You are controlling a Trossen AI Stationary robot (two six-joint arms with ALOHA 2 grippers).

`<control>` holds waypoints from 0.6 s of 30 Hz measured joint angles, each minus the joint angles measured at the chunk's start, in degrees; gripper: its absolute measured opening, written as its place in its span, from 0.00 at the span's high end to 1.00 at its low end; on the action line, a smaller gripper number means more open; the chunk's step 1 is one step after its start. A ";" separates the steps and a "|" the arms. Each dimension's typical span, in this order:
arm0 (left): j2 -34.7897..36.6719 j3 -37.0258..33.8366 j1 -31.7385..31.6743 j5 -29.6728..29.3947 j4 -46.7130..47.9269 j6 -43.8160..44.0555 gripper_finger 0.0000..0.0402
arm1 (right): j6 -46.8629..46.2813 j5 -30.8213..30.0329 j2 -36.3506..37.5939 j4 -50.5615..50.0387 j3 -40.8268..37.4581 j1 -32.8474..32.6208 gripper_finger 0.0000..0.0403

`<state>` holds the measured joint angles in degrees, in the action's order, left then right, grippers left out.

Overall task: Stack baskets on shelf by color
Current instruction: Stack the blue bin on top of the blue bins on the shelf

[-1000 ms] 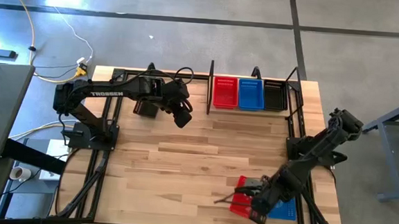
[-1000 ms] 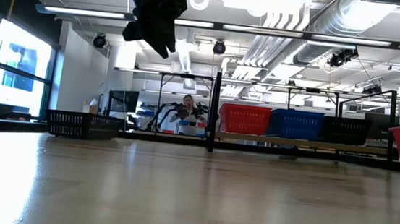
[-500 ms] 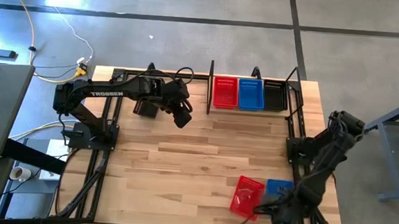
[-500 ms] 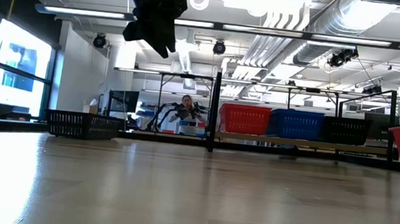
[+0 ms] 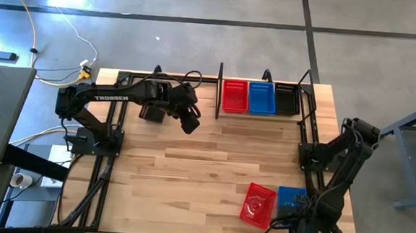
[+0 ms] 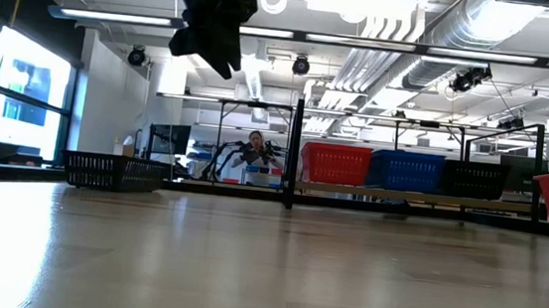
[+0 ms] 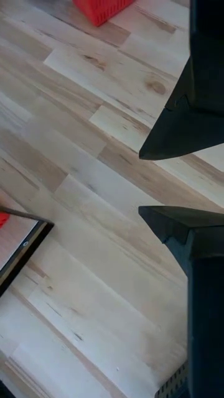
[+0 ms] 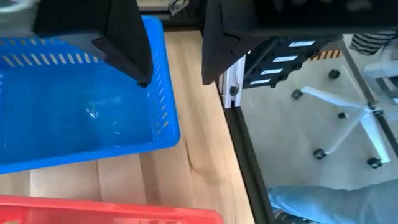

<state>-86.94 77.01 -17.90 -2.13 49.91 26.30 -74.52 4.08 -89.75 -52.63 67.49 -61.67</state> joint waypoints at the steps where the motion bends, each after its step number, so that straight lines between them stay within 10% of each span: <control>1: 0.00 0.00 0.16 0.00 0.00 0.00 0.70 | 0.32 0.03 -0.50 0.48 -0.01 0.00 0.67; 18: 0.00 0.00 0.84 -0.22 -0.04 0.00 0.70 | 0.98 3.73 -9.87 1.47 -0.01 0.00 0.64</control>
<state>-86.94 77.01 -17.06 -2.35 49.87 26.30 -73.54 7.81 -99.62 -51.15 67.48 -61.67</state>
